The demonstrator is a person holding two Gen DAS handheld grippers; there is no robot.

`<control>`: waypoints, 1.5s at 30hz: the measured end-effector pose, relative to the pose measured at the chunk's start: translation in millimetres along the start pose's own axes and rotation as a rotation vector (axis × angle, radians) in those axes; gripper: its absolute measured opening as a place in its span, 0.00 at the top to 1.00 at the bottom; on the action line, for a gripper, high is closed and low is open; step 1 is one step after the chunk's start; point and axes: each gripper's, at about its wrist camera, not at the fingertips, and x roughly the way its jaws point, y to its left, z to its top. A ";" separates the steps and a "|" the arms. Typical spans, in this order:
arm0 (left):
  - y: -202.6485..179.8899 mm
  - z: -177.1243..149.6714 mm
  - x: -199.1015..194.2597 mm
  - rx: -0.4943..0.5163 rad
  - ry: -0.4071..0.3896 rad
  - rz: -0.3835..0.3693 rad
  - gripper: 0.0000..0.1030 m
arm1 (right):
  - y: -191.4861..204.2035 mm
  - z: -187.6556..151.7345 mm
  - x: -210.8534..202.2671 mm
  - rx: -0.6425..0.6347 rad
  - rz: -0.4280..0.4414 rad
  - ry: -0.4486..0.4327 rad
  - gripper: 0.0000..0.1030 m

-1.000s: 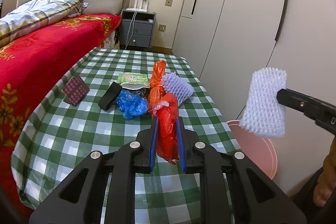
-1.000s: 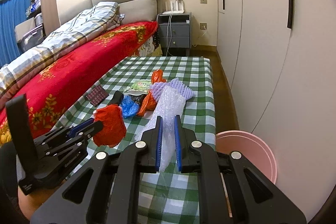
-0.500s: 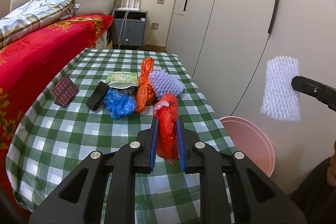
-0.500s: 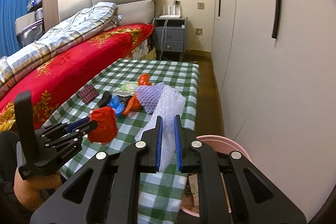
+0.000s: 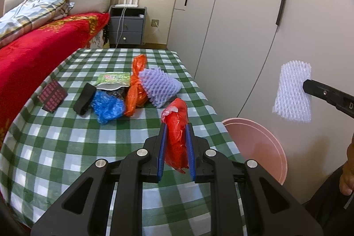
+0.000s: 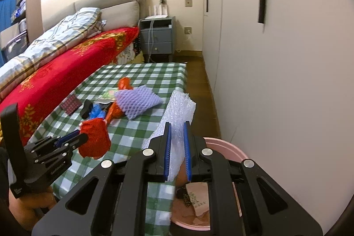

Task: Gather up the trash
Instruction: 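Carry the white foam net with the right tool to the bin while the left carries the red bag, then open the right tool over the pink bin while the left releases the red bag into it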

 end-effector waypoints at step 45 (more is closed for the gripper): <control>-105.0 -5.4 76.6 0.042 0.130 -0.291 0.74 | -75.3 -9.4 19.7 0.190 -0.277 0.075 0.62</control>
